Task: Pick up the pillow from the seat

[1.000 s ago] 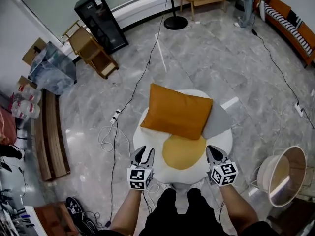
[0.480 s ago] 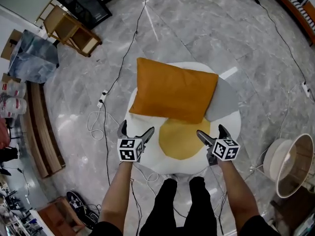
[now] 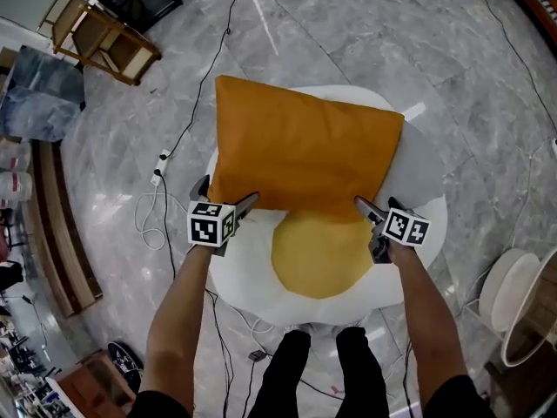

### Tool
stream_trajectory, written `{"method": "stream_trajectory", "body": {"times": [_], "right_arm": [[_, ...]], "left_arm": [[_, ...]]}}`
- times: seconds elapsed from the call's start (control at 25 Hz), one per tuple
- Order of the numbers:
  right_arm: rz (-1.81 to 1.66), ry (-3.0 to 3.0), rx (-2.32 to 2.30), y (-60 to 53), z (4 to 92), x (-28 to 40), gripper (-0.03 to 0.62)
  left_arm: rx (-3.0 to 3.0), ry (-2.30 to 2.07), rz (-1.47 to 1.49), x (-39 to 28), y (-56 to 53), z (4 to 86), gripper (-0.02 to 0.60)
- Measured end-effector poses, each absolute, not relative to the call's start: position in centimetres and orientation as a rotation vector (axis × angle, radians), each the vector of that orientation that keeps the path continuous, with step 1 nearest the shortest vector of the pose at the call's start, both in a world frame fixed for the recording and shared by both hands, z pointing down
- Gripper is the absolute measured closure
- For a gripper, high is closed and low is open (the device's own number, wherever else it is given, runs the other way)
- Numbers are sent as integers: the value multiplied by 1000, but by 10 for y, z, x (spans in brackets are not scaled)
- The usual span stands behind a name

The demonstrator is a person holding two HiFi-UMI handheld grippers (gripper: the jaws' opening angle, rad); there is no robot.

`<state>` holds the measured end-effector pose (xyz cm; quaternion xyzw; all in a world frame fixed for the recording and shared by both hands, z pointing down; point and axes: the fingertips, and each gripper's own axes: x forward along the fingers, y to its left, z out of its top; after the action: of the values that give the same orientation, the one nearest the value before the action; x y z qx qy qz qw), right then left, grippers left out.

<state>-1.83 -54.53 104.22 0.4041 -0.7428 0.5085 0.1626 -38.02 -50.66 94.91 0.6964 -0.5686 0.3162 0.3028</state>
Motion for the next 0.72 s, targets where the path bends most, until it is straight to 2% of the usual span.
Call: {"method": "stream_trajectory", "body": {"times": [0.2, 0.36, 0.4, 0.56, 0.64, 0.72], "right_arm": [[1515, -2109, 1099, -578, 1096, -32, 5], [1580, -2148, 993, -597, 1110, -42, 8], [1579, -2150, 970, -599, 1111, -44, 27], [1535, -2130, 923, -596, 1110, -52, 214], [1460, -2118, 913, -592, 1104, -55, 316], [1349, -2104, 925, -586, 1095, -55, 388]], "left_arm": [[1839, -1480, 908, -392, -540, 984, -3], [1793, -1427, 810, -392, -553, 1006, 1], [1792, -1417, 787, -390, -555, 1008, 34], [1812, -1421, 755, -374, -554, 1006, 211], [1822, -1446, 777, -368, -551, 1002, 278], [1836, -1469, 791, -361, -547, 994, 321]]}}
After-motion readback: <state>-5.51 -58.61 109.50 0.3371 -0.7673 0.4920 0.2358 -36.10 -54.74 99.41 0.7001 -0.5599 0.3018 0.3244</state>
